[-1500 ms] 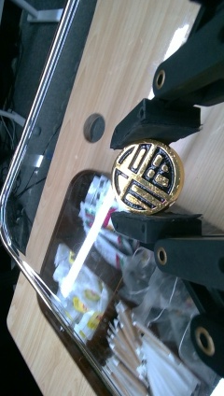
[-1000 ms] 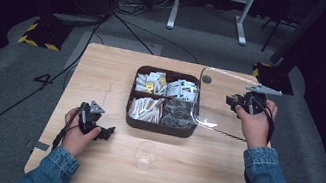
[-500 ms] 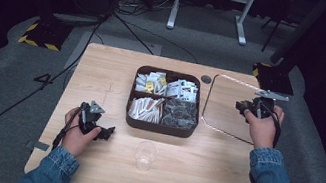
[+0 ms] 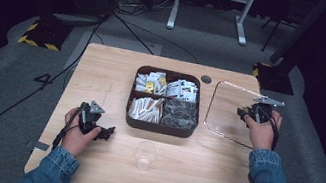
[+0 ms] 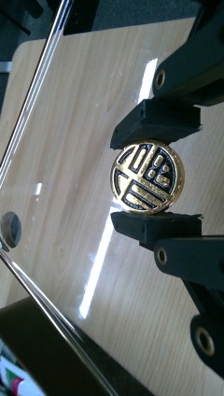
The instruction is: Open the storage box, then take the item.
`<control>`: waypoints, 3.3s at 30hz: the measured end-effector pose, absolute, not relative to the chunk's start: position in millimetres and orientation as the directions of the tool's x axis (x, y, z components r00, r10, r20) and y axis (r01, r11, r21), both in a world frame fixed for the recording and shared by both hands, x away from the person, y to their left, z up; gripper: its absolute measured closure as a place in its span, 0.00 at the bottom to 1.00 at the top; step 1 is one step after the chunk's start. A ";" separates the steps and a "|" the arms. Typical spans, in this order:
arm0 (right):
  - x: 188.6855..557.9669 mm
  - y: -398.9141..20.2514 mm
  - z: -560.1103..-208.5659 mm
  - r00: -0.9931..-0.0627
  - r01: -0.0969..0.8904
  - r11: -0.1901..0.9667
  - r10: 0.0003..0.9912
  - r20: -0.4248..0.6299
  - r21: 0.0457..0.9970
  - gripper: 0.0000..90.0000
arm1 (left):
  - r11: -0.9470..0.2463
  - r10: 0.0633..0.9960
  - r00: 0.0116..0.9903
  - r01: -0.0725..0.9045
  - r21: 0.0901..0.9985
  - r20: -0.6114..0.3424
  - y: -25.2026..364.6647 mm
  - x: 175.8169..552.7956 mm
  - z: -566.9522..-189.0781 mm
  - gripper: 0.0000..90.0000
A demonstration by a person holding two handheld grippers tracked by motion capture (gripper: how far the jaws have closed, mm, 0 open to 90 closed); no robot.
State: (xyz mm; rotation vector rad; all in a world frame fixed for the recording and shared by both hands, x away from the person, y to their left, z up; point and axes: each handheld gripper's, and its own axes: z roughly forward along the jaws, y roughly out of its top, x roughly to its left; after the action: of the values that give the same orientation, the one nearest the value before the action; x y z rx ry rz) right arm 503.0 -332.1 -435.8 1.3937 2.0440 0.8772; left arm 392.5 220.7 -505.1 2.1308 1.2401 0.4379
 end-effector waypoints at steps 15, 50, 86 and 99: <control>500.9 -335.0 -467.9 -0.332 0.651 0.268 0.942 -0.050 0.710 0.66 | -0.361 0.864 0.503 0.656 0.663 -0.026 220.7 392.5 -505.1 0.00; 494.0 -340.5 -469.9 -0.269 0.646 0.172 0.963 0.010 0.744 0.55 | -0.361 0.864 0.503 0.656 0.663 -0.027 220.6 392.4 -505.2 0.00; 470.7 -255.4 -396.7 -0.434 0.513 0.205 0.900 0.046 0.834 0.51 | -0.360 0.863 0.504 0.655 0.664 -0.029 219.9 392.0 -505.3 0.00; 469.7 -212.9 -394.3 -0.510 0.503 0.247 0.858 0.054 0.828 0.51 | -0.365 0.861 0.508 0.653 0.664 -0.025 220.3 390.9 -505.2 0.00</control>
State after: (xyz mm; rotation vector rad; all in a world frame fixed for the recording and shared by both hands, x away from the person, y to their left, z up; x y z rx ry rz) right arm 469.7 -212.9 -394.3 1.2430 2.1143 1.1664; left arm 390.9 220.3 -505.2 2.1334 1.2325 0.4374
